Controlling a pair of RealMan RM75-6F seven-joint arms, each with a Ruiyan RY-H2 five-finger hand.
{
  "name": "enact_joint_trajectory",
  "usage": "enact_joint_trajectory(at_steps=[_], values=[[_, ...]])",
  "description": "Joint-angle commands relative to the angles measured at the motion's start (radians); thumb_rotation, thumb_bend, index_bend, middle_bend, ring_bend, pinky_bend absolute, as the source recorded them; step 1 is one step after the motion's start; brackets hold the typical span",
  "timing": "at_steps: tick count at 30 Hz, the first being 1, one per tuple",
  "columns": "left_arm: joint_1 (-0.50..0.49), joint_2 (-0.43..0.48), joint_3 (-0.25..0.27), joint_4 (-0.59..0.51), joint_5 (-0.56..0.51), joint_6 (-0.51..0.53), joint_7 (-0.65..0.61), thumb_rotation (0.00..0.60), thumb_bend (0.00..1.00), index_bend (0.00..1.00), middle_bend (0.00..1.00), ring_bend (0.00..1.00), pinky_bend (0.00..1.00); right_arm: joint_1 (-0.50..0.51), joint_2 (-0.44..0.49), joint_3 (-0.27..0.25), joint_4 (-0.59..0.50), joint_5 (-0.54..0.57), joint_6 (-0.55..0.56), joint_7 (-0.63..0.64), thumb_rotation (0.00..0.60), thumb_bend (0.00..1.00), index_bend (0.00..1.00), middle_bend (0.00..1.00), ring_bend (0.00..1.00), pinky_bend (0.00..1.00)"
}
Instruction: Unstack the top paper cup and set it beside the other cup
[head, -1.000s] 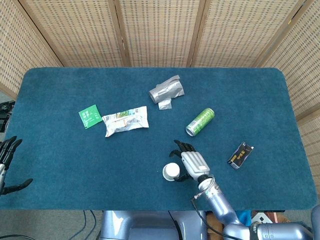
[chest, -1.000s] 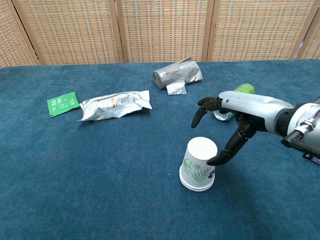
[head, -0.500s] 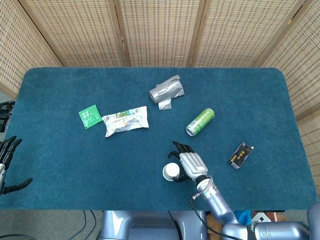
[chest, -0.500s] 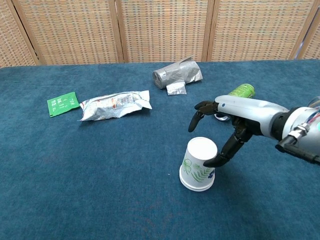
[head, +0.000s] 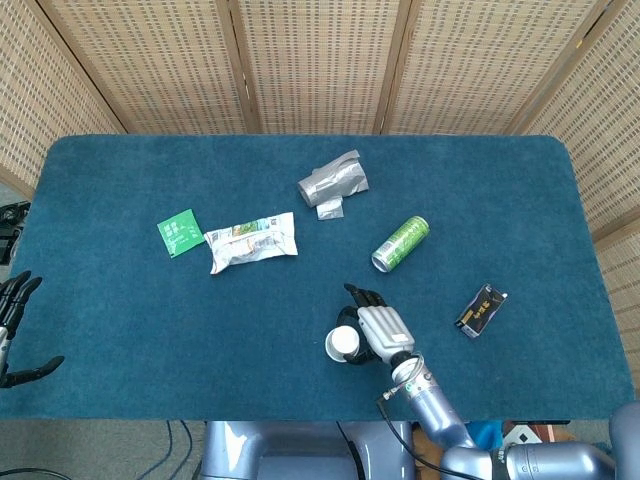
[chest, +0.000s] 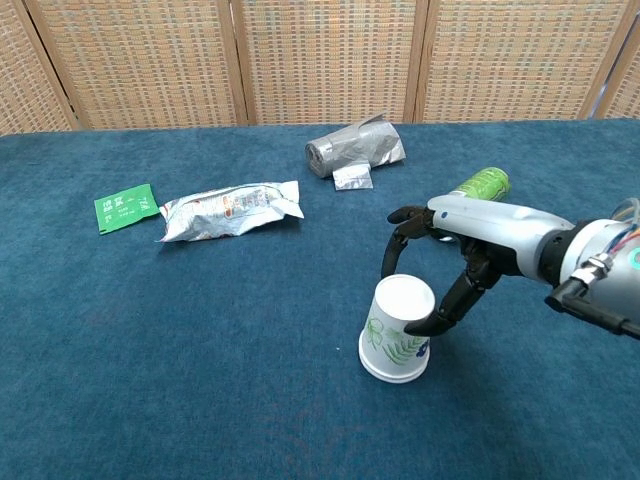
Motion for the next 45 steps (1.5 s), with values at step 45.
enact_joint_trajectory(at_steps=[45], values=[[-0.006, -0.010, 0.003, -0.013, -0.005, -0.014, 0.040, 0.600, 0.12, 0.00, 0.00, 0.00, 0.00, -0.024, 0.319, 0.056, -0.357, -0.139, 0.066, 0.053, 0.600, 0.35, 0.46, 0.00, 0.00, 0.00]])
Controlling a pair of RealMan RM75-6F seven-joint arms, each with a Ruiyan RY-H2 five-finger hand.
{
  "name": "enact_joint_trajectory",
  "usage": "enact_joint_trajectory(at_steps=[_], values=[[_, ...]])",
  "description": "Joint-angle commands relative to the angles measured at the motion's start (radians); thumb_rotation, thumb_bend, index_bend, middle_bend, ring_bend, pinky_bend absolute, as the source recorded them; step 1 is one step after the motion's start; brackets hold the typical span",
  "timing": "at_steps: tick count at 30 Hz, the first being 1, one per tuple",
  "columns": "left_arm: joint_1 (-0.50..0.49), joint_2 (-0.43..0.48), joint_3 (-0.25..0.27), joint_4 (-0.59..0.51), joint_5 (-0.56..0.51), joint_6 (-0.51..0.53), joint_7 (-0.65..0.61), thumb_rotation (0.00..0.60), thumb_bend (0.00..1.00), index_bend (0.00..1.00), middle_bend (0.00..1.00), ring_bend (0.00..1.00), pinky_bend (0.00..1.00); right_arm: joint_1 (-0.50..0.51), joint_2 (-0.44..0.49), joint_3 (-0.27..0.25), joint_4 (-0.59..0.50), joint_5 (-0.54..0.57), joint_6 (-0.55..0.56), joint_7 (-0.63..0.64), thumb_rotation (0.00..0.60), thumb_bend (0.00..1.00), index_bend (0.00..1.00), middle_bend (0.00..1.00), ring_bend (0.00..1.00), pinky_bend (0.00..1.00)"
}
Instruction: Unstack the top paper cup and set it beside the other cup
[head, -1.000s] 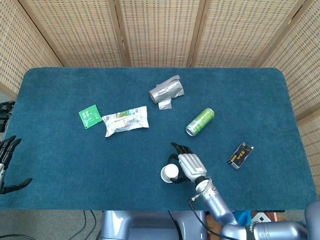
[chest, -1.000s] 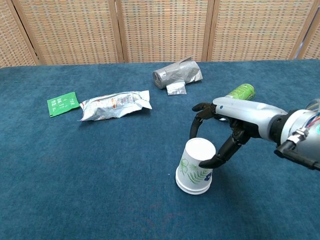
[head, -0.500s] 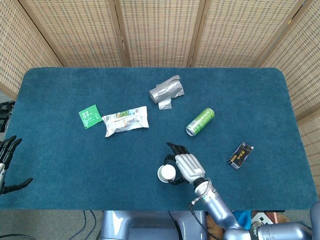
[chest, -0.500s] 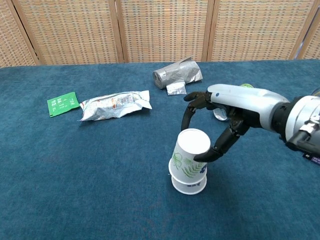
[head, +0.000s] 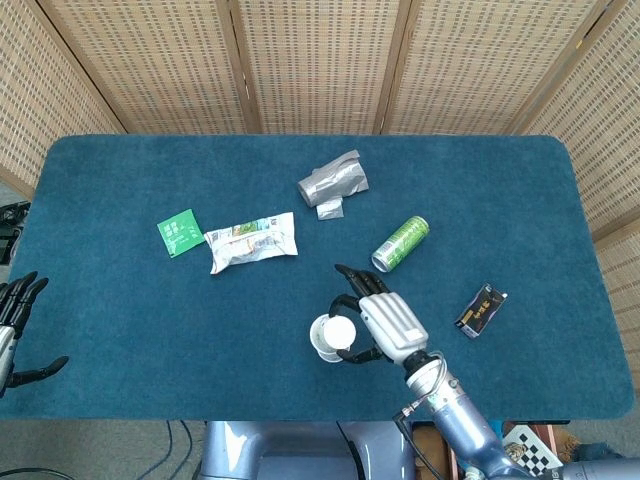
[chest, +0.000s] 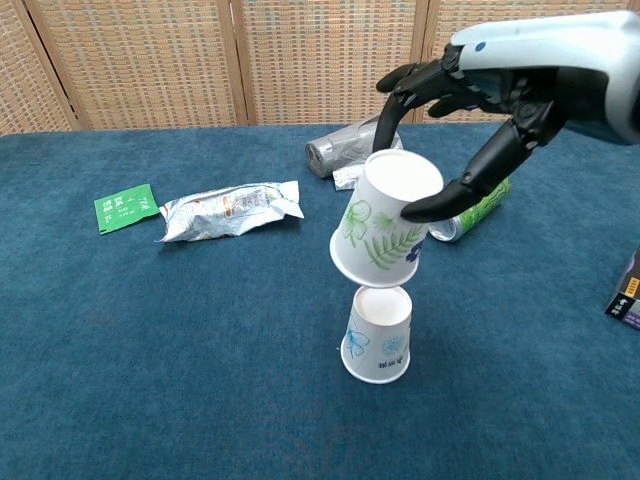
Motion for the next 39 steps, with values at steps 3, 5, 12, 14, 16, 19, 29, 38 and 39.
enact_joint_trajectory(at_steps=[3, 5, 12, 14, 16, 19, 29, 38, 39], values=[[0.001, -0.003, 0.000, -0.002, 0.000, 0.001, 0.008, 0.600, 0.12, 0.00, 0.00, 0.00, 0.00, -0.040, 0.078, -0.031, 0.016, -0.033, -0.017, 0.058, 0.600, 0.35, 0.46, 0.00, 0.00, 0.00], [0.001, -0.004, 0.001, -0.003, -0.001, 0.001, 0.010, 0.600, 0.12, 0.00, 0.00, 0.00, 0.00, -0.056, 0.096, -0.052, 0.040, -0.056, -0.030, 0.084, 0.600, 0.35, 0.46, 0.00, 0.00, 0.00], [-0.001, -0.007, 0.001, -0.006, -0.005, -0.005, 0.019, 0.600, 0.12, 0.00, 0.00, 0.00, 0.00, -0.107, 0.096, -0.128, 0.170, -0.152, -0.074, 0.172, 0.600, 0.35, 0.46, 0.00, 0.00, 0.00], [-0.002, -0.008, 0.002, -0.006, -0.005, -0.007, 0.023, 0.600, 0.12, 0.00, 0.00, 0.00, 0.00, -0.113, 0.079, -0.138, 0.210, -0.157, -0.090, 0.196, 0.600, 0.35, 0.46, 0.00, 0.00, 0.00], [-0.002, -0.009, 0.002, -0.007, -0.005, -0.008, 0.025, 0.600, 0.12, 0.00, 0.00, 0.00, 0.00, -0.114, 0.058, -0.142, 0.247, -0.157, -0.104, 0.211, 0.600, 0.35, 0.47, 0.00, 0.00, 0.00], [-0.002, -0.008, 0.001, -0.007, -0.008, -0.009, 0.024, 0.600, 0.12, 0.00, 0.00, 0.00, 0.00, -0.114, 0.037, -0.146, 0.280, -0.151, -0.119, 0.220, 0.600, 0.35, 0.47, 0.00, 0.00, 0.00], [-0.002, -0.004, 0.000, -0.003, -0.010, -0.008, 0.008, 0.600, 0.12, 0.00, 0.00, 0.00, 0.00, -0.121, -0.006, -0.151, 0.341, -0.139, -0.134, 0.231, 0.600, 0.35, 0.47, 0.00, 0.00, 0.00], [-0.001, -0.003, 0.000, -0.001, -0.009, -0.007, 0.004, 0.600, 0.12, 0.00, 0.00, 0.00, 0.00, -0.131, -0.001, -0.158, 0.338, -0.188, -0.135, 0.234, 0.600, 0.26, 0.20, 0.00, 0.00, 0.00], [-0.001, -0.003, 0.000, -0.001, -0.009, -0.007, 0.004, 0.600, 0.12, 0.00, 0.00, 0.00, 0.00, -0.133, 0.003, -0.157, 0.333, -0.193, -0.133, 0.237, 0.600, 0.26, 0.18, 0.00, 0.00, 0.00]])
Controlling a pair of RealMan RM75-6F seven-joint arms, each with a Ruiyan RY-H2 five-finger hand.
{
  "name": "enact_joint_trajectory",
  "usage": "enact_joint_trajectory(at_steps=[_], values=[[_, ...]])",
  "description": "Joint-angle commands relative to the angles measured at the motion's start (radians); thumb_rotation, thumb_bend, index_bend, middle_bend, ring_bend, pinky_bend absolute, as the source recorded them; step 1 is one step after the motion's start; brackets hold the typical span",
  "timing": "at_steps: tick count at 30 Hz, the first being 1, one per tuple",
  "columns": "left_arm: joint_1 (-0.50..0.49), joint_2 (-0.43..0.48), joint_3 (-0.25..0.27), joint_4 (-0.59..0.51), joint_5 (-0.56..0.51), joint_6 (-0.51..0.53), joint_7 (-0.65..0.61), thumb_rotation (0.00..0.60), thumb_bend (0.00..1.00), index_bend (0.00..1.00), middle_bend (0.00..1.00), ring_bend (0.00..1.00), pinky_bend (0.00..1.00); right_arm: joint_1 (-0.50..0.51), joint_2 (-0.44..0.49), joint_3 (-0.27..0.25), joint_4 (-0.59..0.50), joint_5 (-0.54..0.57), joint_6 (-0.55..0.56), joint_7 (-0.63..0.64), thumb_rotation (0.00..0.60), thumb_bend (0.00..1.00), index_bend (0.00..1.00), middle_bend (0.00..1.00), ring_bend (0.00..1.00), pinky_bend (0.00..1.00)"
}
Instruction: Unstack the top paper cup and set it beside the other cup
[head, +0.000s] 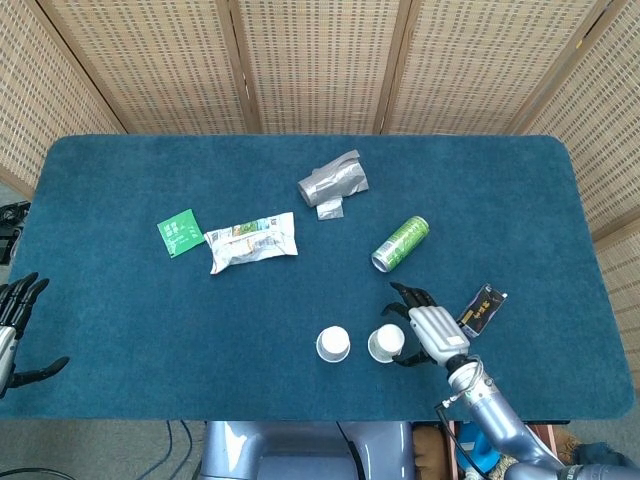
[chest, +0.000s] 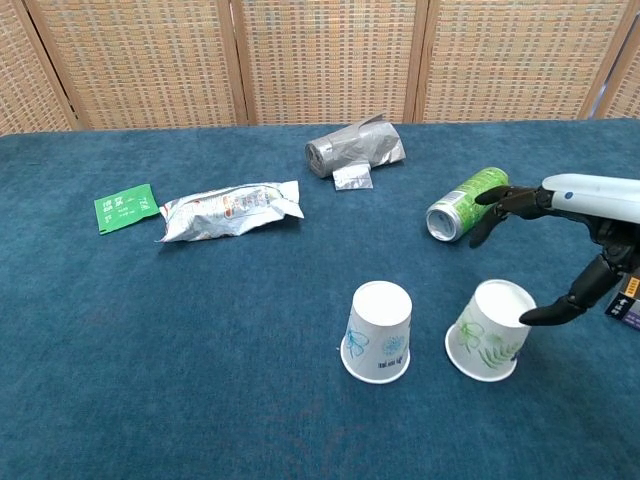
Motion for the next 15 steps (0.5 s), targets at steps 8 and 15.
enact_joint_trajectory(at_steps=[8, 15], values=[[0.000, 0.001, 0.000, 0.001, -0.001, -0.001, -0.004, 0.600, 0.12, 0.00, 0.00, 0.00, 0.00, -0.056, 0.104, -0.014, -0.076, -0.142, 0.068, 0.043, 0.600, 0.24, 0.18, 0.00, 0.00, 0.00], [0.003, 0.001, 0.005, 0.000, 0.007, 0.004, 0.021, 0.600, 0.12, 0.00, 0.00, 0.00, 0.00, -0.182, 0.213, -0.083, 0.029, -0.424, 0.297, -0.022, 0.600, 0.04, 0.18, 0.00, 0.00, 0.00]])
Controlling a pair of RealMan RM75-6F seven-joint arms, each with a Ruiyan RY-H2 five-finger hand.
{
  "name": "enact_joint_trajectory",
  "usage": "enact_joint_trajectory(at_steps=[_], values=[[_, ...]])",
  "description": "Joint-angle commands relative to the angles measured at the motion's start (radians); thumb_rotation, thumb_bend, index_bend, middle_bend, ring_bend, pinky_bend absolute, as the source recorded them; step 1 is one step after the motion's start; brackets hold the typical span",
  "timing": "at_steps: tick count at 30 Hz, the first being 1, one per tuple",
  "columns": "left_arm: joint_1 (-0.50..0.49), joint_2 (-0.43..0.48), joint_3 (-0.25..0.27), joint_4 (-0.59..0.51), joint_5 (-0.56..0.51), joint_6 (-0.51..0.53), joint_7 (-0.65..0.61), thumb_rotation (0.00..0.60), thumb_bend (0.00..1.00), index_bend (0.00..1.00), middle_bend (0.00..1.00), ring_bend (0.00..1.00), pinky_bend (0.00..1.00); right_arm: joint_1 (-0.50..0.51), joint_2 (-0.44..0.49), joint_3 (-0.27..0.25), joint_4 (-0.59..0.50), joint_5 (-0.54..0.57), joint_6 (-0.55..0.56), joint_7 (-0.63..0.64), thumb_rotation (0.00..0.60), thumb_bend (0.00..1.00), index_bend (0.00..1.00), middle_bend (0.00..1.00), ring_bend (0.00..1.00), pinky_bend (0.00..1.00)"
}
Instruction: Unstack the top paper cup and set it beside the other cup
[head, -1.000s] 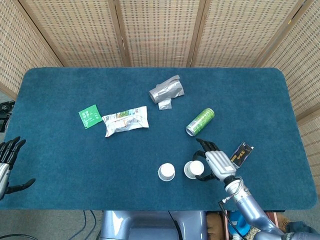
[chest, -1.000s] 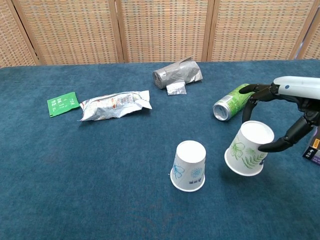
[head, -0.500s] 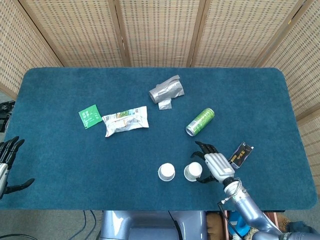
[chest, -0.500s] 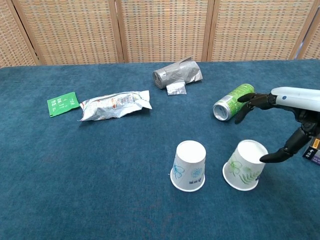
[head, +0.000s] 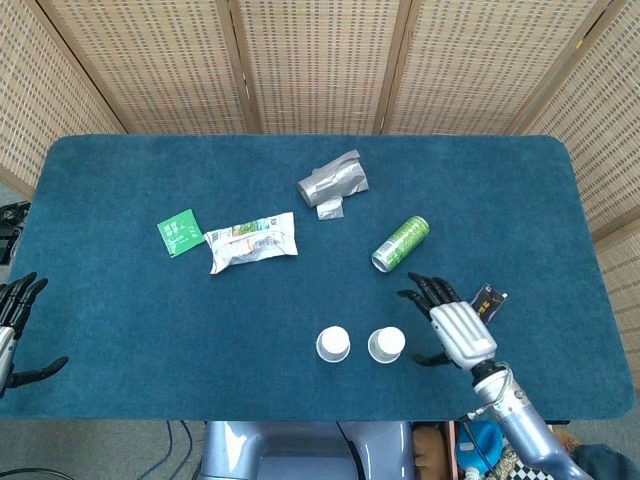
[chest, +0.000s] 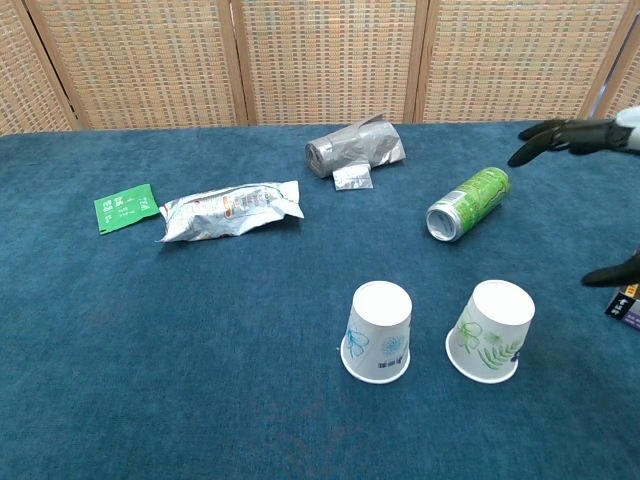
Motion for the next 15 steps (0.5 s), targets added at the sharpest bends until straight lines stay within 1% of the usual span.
enact_joint_trajectory(at_steps=[1, 2, 5, 7, 10, 15], values=[[0.002, -0.002, 0.004, -0.003, 0.005, 0.002, 0.027, 0.600, 0.12, 0.00, 0.00, 0.00, 0.00, -0.113, 0.077, -0.054, 0.103, -0.206, 0.203, -0.060, 0.600, 0.01, 0.18, 0.00, 0.00, 0.00], [0.003, -0.005, 0.004, -0.005, 0.007, 0.005, 0.033, 0.600, 0.12, 0.00, 0.00, 0.00, 0.00, -0.133, 0.080, -0.061, 0.120, -0.234, 0.238, -0.068, 0.600, 0.00, 0.17, 0.00, 0.00, 0.00], [0.009, -0.015, 0.006, -0.008, 0.019, 0.019, 0.047, 0.600, 0.12, 0.00, 0.00, 0.00, 0.00, -0.192, 0.090, -0.082, 0.153, -0.296, 0.326, -0.075, 0.600, 0.00, 0.09, 0.00, 0.00, 0.00], [0.012, -0.019, 0.008, -0.010, 0.024, 0.025, 0.053, 0.600, 0.12, 0.00, 0.00, 0.00, 0.00, -0.221, 0.090, -0.088, 0.170, -0.321, 0.368, -0.078, 0.600, 0.00, 0.05, 0.00, 0.00, 0.00], [0.017, -0.023, 0.013, -0.013, 0.038, 0.035, 0.063, 0.600, 0.12, 0.00, 0.00, 0.00, 0.00, -0.270, 0.077, -0.090, 0.210, -0.353, 0.438, -0.080, 0.600, 0.00, 0.03, 0.00, 0.00, 0.00], [0.022, -0.028, 0.017, -0.012, 0.047, 0.043, 0.071, 0.600, 0.12, 0.00, 0.00, 0.00, 0.00, -0.316, 0.057, -0.091, 0.243, -0.377, 0.492, -0.039, 0.600, 0.00, 0.02, 0.00, 0.00, 0.00]])
